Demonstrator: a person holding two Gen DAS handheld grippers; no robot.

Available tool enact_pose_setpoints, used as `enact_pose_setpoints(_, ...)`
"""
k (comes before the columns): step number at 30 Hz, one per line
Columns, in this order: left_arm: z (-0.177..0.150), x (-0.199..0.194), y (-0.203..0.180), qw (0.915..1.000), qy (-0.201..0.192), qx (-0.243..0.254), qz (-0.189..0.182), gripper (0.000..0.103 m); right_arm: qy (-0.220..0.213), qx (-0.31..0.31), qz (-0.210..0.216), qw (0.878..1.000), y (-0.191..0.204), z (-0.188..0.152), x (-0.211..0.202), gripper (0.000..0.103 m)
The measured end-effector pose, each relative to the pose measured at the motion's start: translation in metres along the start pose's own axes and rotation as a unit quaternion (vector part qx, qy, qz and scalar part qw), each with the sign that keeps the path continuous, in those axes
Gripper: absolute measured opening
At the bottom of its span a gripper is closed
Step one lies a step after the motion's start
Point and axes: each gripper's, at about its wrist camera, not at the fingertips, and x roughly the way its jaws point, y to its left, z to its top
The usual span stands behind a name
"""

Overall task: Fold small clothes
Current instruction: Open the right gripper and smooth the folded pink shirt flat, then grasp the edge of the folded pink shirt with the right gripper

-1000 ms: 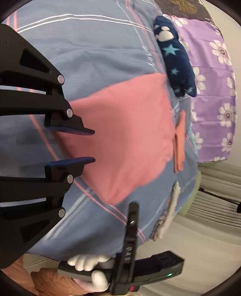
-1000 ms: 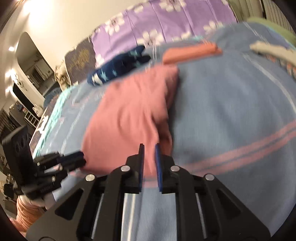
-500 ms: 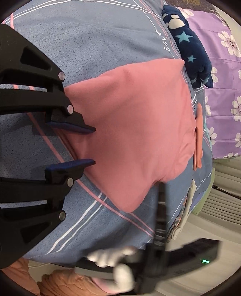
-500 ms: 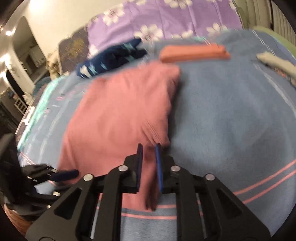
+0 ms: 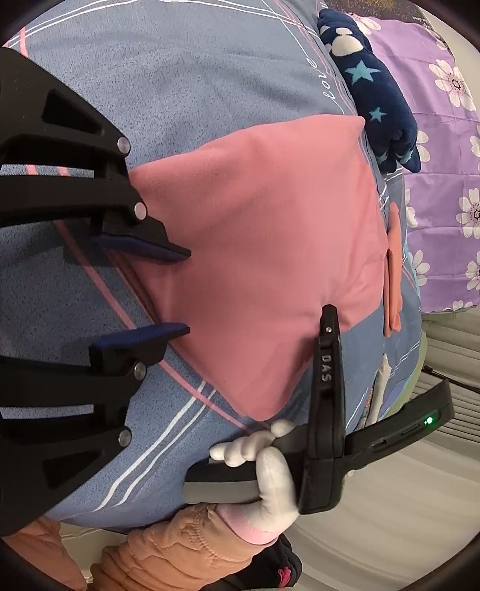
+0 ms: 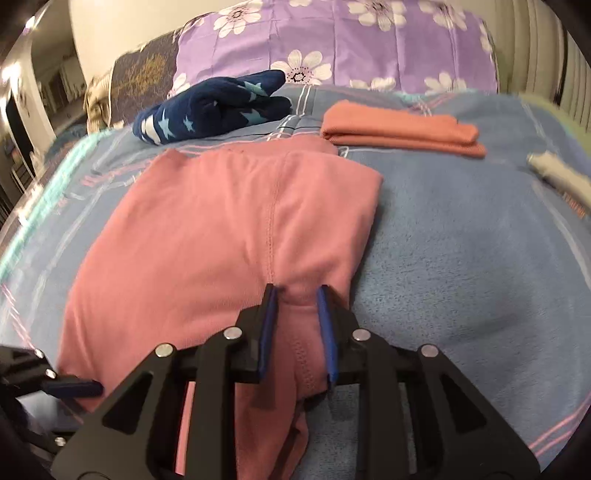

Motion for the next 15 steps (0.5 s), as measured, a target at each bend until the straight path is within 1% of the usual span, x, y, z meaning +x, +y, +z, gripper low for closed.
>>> enact_pose_setpoints(3, 0.003, -0.004, -0.004, 0.9999, -0.004, 0.007, 0.011, 0.037, -0.006, 0.009, -0.008, 1.0, 0.002, 0.002, -0.006, 0.024)
enact_pose_setpoints(4, 0.004, -0.007, -0.004, 0.9999, -0.006, 0.004, 0.008, 0.037, -0.01, 0.015, -0.006, 1.0, 0.001, 0.001, -0.009, 0.024)
enact_pose_setpoints(6, 0.009, -0.02, 0.002, 0.9996, -0.021, -0.014, -0.016, 0.037, -0.026, 0.016, -0.002, 1.0, 0.002, -0.002, -0.025, 0.024)
enact_pose_setpoints(7, 0.012, -0.027, 0.006, 0.9991, -0.033, -0.021, -0.016, 0.037, -0.033, 0.013, -0.004, 0.999, 0.002, -0.002, -0.031, 0.024)
enact_pose_setpoints(9, 0.019, -0.037, 0.016, 0.9982, -0.051, -0.031, -0.006, 0.038, -0.05, 0.008, -0.01, 0.999, 0.002, -0.002, -0.046, 0.024)
enact_pose_setpoints(10, 0.023, -0.041, 0.023, 0.9975, -0.06, -0.037, 0.002, 0.04, -0.056, 0.008, -0.012, 0.998, 0.002, -0.001, -0.052, 0.024)
enact_pose_setpoints(11, 0.025, -0.044, 0.029, 0.9969, -0.065, -0.042, 0.011, 0.041, -0.061, 0.007, -0.015, 0.998, 0.002, 0.0, -0.056, 0.026)
enact_pose_setpoints(14, 0.03, -0.044, 0.047, 0.9953, -0.064, -0.058, 0.044, 0.041, -0.082, -0.01, -0.042, 0.996, 0.006, 0.001, -0.07, 0.031)
enact_pose_setpoints(15, 0.031, -0.043, 0.052, 0.9947, -0.064, -0.063, 0.051, 0.041, -0.092, -0.023, -0.058, 0.994, 0.009, 0.0, -0.075, 0.032)
